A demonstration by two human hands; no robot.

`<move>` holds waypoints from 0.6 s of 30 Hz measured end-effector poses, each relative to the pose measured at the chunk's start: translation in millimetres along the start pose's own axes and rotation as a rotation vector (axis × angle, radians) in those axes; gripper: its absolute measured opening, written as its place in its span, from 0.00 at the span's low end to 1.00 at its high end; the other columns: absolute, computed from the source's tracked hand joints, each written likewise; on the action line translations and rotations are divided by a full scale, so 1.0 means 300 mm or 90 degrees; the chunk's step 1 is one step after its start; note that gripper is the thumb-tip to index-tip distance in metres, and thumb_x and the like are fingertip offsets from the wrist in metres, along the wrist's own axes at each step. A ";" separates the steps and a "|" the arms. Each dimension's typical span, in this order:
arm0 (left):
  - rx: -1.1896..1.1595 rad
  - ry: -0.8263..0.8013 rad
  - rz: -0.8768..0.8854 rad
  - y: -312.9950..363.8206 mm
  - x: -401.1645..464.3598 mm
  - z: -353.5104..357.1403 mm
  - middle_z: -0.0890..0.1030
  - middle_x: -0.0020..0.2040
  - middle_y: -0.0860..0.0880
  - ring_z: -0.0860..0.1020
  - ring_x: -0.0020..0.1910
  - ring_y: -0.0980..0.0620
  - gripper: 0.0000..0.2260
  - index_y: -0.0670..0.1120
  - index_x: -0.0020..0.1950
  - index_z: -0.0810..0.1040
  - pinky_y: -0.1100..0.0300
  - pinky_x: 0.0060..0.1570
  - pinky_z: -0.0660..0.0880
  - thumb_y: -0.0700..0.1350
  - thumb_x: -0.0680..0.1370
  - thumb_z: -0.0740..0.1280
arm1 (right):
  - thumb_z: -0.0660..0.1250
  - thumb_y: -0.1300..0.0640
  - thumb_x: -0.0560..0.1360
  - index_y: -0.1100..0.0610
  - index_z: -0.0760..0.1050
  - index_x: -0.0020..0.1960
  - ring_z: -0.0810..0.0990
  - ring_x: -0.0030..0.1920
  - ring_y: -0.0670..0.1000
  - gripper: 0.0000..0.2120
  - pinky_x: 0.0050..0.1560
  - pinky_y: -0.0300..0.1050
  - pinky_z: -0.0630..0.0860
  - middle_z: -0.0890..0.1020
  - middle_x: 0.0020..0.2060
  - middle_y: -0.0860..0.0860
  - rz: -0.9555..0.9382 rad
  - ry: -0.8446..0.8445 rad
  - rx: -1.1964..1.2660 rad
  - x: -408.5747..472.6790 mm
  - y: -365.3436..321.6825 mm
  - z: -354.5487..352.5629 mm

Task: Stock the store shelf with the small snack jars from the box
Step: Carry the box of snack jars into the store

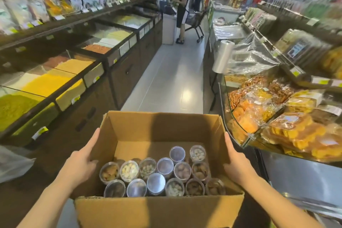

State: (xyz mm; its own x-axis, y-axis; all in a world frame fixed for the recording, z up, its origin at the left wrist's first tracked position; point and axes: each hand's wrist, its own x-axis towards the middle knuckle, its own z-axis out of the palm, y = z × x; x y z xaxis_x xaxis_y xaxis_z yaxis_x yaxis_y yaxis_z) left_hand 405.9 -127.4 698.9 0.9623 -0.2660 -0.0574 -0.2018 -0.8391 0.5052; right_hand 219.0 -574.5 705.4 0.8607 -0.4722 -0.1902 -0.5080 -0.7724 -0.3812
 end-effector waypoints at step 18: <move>0.013 -0.036 0.046 0.220 1.028 -0.030 0.80 0.31 0.50 0.80 0.28 0.50 0.50 0.73 0.76 0.35 0.51 0.34 0.80 0.37 0.78 0.68 | 0.67 0.64 0.79 0.37 0.23 0.76 0.81 0.34 0.51 0.55 0.40 0.48 0.79 0.79 0.33 0.51 0.041 -0.002 -0.008 0.932 -0.180 -0.195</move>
State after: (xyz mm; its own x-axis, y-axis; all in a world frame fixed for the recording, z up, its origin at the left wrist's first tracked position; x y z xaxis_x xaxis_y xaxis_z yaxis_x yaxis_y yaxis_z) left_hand 691.0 -260.5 722.4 0.9332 -0.3526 -0.0699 -0.2751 -0.8257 0.4925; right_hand 485.0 -689.7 725.8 0.8260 -0.5200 -0.2175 -0.5632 -0.7453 -0.3568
